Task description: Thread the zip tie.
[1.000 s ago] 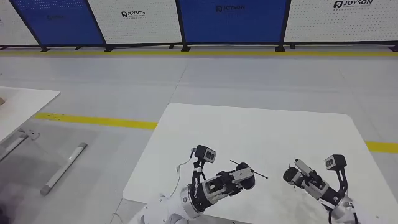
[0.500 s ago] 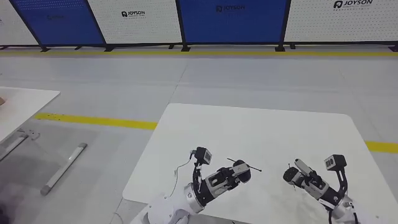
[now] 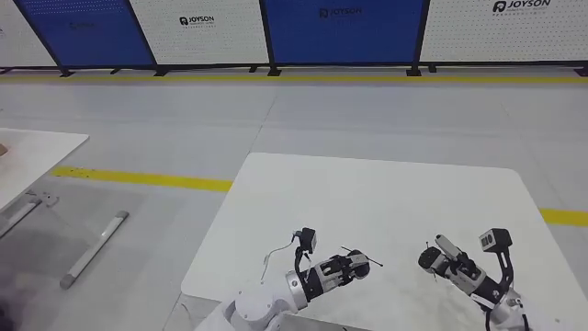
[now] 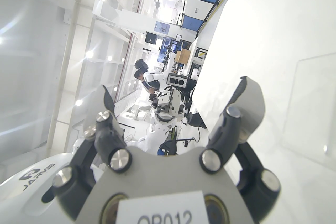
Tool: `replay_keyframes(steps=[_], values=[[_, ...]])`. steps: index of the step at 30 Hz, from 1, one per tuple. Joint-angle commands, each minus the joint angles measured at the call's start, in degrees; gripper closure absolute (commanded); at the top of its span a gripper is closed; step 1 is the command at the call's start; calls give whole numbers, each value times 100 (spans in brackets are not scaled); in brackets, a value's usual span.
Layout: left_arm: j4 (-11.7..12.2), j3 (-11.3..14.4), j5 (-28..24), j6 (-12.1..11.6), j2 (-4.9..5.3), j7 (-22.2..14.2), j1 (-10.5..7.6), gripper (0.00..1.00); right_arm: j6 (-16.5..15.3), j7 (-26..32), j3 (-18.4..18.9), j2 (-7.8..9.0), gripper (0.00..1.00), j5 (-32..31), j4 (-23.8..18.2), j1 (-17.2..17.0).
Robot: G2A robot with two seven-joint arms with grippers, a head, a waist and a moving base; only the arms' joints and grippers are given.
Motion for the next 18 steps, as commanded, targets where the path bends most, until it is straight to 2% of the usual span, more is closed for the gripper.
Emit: replay_keyframes(steps=[1,4,6,9,13,15,18], values=[[0,0,0,0,0,0,0,100,0,0,0,0,0,0,0,0],[0,0,0,0,0,0,0,100,0,0,0,0,0,0,0,0],[-61,26,-164,-97,-10,8,-17,100,0,0,0,0,0,0,0,0],[-203,3,-222,-465,-11,29,-28,100,0,0,0,0,0,0,0,0],[-579,13,61,-964,0,241,102,100,0,0,0,0,0,0,0,0],[-680,15,149,-962,6,336,157,100,0,0,0,0,0,0,0,0],[-680,15,149,-962,6,336,157,100,0,0,0,0,0,0,0,0]])
